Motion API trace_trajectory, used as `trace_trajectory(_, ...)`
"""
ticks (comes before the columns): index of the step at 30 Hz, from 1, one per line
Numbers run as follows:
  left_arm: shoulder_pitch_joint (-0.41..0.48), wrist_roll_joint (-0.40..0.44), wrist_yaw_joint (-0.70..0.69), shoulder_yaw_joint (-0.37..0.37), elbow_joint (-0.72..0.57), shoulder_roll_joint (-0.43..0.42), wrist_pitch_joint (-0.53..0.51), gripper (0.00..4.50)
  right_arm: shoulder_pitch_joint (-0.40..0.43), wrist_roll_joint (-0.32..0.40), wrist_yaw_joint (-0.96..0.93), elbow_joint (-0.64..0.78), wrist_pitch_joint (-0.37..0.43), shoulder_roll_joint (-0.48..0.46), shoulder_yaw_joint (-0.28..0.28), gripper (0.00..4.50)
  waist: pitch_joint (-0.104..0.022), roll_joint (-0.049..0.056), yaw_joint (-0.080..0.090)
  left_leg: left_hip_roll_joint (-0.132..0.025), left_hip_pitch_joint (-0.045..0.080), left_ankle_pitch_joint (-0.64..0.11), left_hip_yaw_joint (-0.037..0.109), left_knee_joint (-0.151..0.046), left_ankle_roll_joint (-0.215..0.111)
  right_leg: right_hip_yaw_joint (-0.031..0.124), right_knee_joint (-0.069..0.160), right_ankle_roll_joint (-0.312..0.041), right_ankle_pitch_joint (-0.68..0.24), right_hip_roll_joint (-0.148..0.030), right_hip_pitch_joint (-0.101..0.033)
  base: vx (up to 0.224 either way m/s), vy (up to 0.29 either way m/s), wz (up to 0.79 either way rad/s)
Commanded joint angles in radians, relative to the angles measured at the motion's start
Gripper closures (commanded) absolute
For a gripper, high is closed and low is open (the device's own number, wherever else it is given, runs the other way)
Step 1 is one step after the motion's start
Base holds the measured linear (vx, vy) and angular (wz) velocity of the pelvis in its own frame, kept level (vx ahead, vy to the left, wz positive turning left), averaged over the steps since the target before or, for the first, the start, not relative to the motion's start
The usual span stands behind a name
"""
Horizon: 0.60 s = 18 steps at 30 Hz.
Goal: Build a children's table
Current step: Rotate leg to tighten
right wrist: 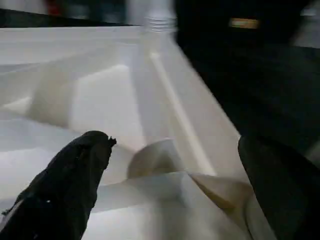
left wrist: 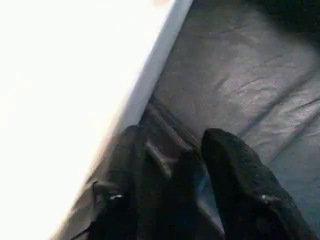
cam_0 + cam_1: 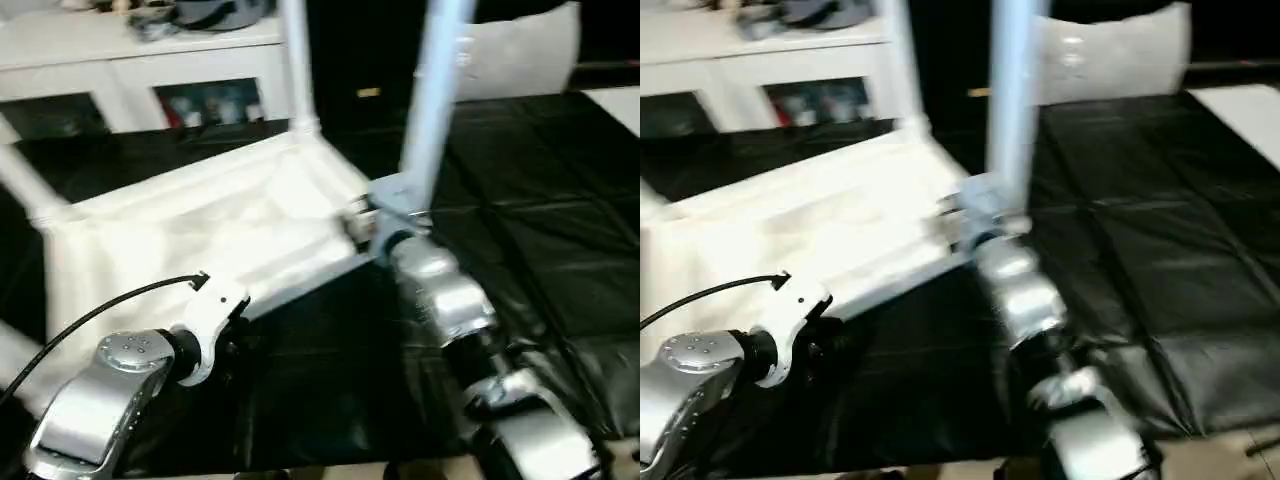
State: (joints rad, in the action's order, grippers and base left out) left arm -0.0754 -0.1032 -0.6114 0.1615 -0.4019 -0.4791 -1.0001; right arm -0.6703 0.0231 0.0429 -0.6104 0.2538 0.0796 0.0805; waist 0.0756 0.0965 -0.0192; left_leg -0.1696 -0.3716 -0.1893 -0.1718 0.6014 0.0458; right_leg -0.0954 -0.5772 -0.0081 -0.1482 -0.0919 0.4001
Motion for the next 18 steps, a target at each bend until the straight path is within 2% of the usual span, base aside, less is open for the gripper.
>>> trace_trajectory(1,0.004,0.038,0.040,-0.010,0.027,0.003,0.028,2.32,-0.016,-0.024,-0.080,-0.065,-0.041,0.066,-0.087,0.00,-0.070,0.003,0.008,-0.041,0.027,-0.342,0.016,-0.076,0.004,0.045,0.066,-0.174,-0.343,-0.041,-0.028,0.000,0.000,0.00)
trace_trajectory(2,0.004,0.042,0.043,-0.007,0.032,0.004,0.035,2.32,-0.028,-0.021,-0.098,-0.092,-0.058,0.089,-0.104,0.00,-0.072,0.007,0.004,-0.040,0.025,-0.333,0.016,-0.075,0.003,0.045,0.063,-0.177,-0.331,-0.042,-0.030,0.000,0.000,0.00)
trace_trajectory(4,0.007,0.047,0.048,-0.002,0.038,0.006,0.047,2.32,-0.047,-0.011,-0.122,-0.130,-0.084,0.132,-0.135,0.00,-0.075,0.001,-0.006,-0.038,0.023,-0.301,0.012,-0.072,-0.008,0.046,0.060,-0.188,-0.295,-0.043,-0.033,0.000,0.000,0.00)
trace_trajectory(5,0.007,0.045,0.053,-0.001,0.040,0.008,0.050,2.32,-0.055,-0.008,-0.126,-0.148,-0.094,0.148,-0.145,0.00,-0.075,0.004,-0.007,-0.038,0.023,-0.295,0.011,-0.070,-0.010,0.045,0.058,-0.189,-0.290,-0.042,-0.033,0.000,0.000,0.00)
trace_trajectory(6,0.007,0.043,0.057,0.001,0.041,0.009,0.051,2.32,-0.061,-0.005,-0.128,-0.163,-0.102,0.159,-0.151,0.00,-0.076,0.000,-0.010,-0.036,0.020,-0.276,0.010,-0.068,-0.018,0.045,0.058,-0.191,-0.280,-0.042,-0.036,0.000,0.000,0.00)
trace_trajectory(8,0.008,0.041,0.065,0.007,0.044,0.009,0.056,2.32,-0.072,-0.003,-0.133,-0.194,-0.124,0.184,-0.164,0.00,-0.079,-0.001,-0.012,-0.036,0.013,-0.248,0.011,-0.067,-0.026,0.043,0.054,-0.191,-0.268,-0.043,-0.042,0.000,0.000,0.00)
trace_trajectory(12,0.010,0.039,0.076,0.012,0.052,0.011,0.076,2.32,-0.076,0.001,-0.140,-0.233,-0.155,0.227,-0.185,0.00,-0.083,-0.012,-0.009,-0.032,0.002,-0.197,0.012,-0.060,-0.052,0.039,0.050,-0.197,-0.248,-0.044,-0.049,0.000,0.000,0.00)
trace_trajectory(14,0.014,0.043,0.081,0.013,0.057,0.013,0.094,2.32,-0.077,0.006,-0.143,-0.266,-0.182,0.259,-0.199,0.00,-0.085,-0.010,-0.005,-0.033,-0.001,-0.173,0.012,-0.057,-0.067,0.037,0.048,-0.204,-0.229,-0.043,-0.050,0.000,0.000,0.00)
trace_trajectory(15,0.016,0.046,0.081,0.016,0.057,0.011,0.101,2.32,-0.076,0.007,-0.144,-0.274,-0.188,0.268,-0.203,0.00,-0.084,-0.013,-0.004,-0.033,-0.002,-0.171,0.010,-0.055,-0.078,0.036,0.050,-0.209,-0.231,-0.042,-0.048,0.000,0.000,0.00)
trace_trajectory(18,0.029,0.044,0.088,0.015,0.055,0.017,0.125,2.32,-0.067,0.007,-0.143,-0.294,-0.208,0.300,-0.219,0.00,-0.081,-0.012,-0.002,-0.032,-0.001,-0.188,0.008,-0.053,-0.087,0.033,0.056,-0.203,-0.273,-0.041,-0.046,0.000,0.000,0.00)
